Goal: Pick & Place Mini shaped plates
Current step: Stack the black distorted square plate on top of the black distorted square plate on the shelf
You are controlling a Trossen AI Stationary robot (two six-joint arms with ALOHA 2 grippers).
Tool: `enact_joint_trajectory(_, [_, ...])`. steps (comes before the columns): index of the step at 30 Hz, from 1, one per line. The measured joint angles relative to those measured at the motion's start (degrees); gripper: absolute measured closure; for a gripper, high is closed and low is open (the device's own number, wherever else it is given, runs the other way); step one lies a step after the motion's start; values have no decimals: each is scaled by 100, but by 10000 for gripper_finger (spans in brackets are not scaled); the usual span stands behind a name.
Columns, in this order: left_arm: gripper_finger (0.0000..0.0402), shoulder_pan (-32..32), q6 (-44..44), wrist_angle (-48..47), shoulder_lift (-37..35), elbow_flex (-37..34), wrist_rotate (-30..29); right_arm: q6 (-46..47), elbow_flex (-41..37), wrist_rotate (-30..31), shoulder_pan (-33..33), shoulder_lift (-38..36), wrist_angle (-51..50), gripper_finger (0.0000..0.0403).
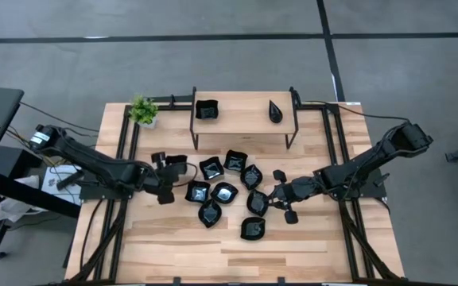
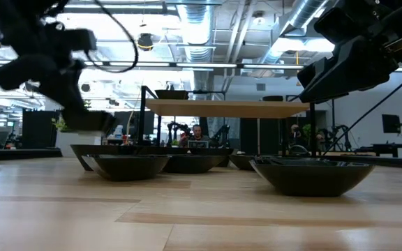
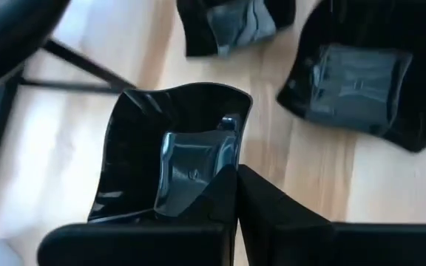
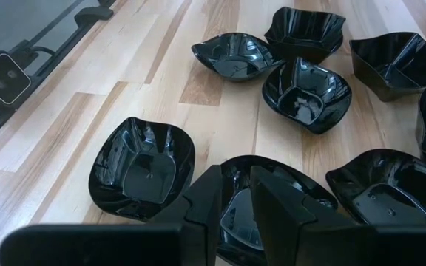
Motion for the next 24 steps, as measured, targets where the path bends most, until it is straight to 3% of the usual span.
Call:
enact_joint_trajectory(11, [392,260,1380,36,-2,1438,-1022,-2,0,0,1,0,-2,333])
enact_joint_trajectory(16, [392,914,2048,466,51,1853,-1020,-2,0,0,0,0,-2,333])
enact_joint_trajectory(24, [392,2012,3925,1736,490,2171,-587,-2,2,-17,2,-1,-2,333])
